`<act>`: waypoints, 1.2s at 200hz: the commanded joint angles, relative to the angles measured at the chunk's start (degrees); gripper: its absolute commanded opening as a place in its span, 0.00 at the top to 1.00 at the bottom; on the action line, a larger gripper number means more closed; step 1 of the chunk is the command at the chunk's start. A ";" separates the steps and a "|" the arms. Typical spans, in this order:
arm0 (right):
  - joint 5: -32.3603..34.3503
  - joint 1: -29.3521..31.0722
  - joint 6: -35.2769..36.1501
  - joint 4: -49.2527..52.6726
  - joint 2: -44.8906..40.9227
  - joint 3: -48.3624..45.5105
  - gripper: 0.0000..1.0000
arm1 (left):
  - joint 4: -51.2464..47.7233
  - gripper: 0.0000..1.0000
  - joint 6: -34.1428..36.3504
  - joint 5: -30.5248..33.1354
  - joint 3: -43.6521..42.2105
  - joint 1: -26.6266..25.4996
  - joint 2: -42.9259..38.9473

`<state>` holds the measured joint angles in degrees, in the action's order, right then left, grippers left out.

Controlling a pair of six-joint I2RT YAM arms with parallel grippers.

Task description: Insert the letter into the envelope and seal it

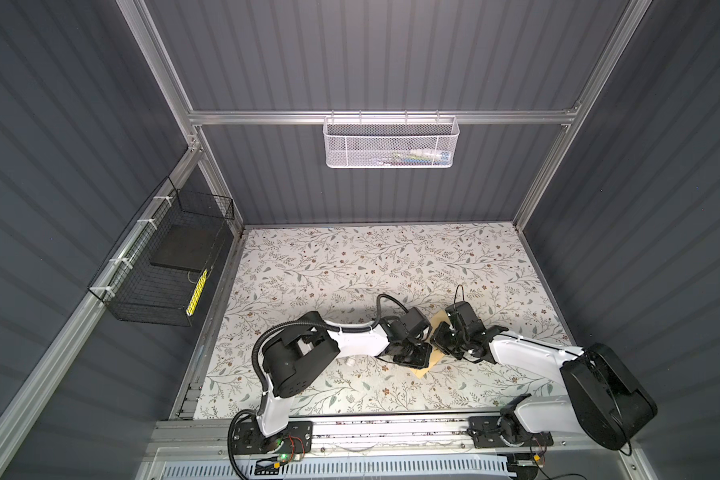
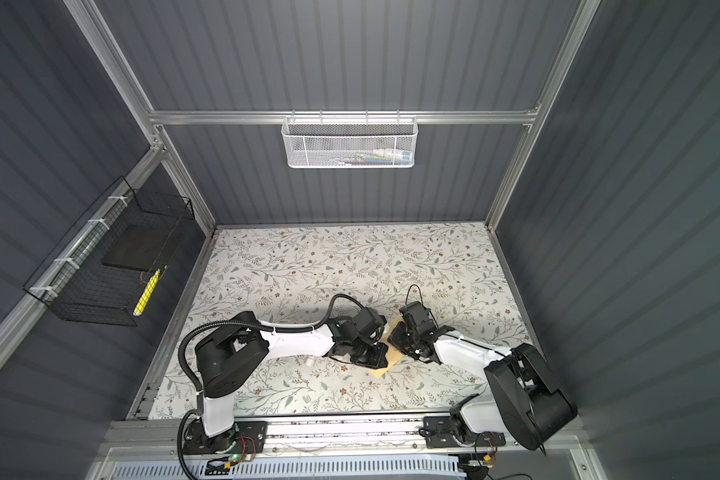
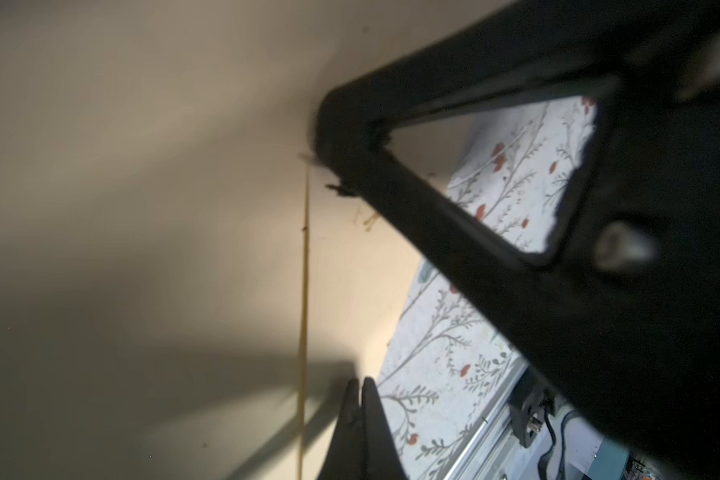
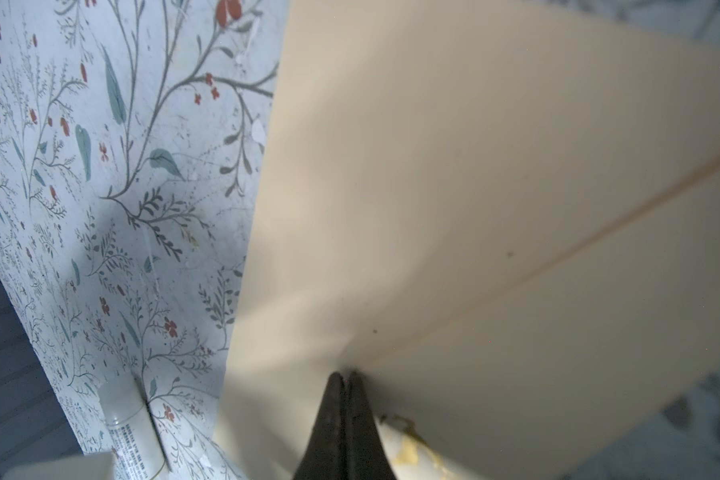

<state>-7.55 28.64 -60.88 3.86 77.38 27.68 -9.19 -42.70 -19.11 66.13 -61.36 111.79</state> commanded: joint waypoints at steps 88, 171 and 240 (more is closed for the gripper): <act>-2.40 3.85 -4.90 5.19 -7.63 -5.42 0.96 | -0.90 0.99 -3.31 6.09 -10.84 0.24 -1.03; 1.94 1.59 -6.29 5.52 -8.13 -8.50 0.98 | -0.63 0.99 -2.83 5.52 -11.72 0.27 -0.41; 4.11 -11.68 -0.55 9.10 -12.52 -10.09 0.98 | 1.12 0.99 -4.77 5.66 -14.10 0.35 -1.22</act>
<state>-7.42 19.03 -63.55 6.02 65.78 19.73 1.52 -46.37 -17.87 56.12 -61.36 107.55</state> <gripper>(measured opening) 0.049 0.048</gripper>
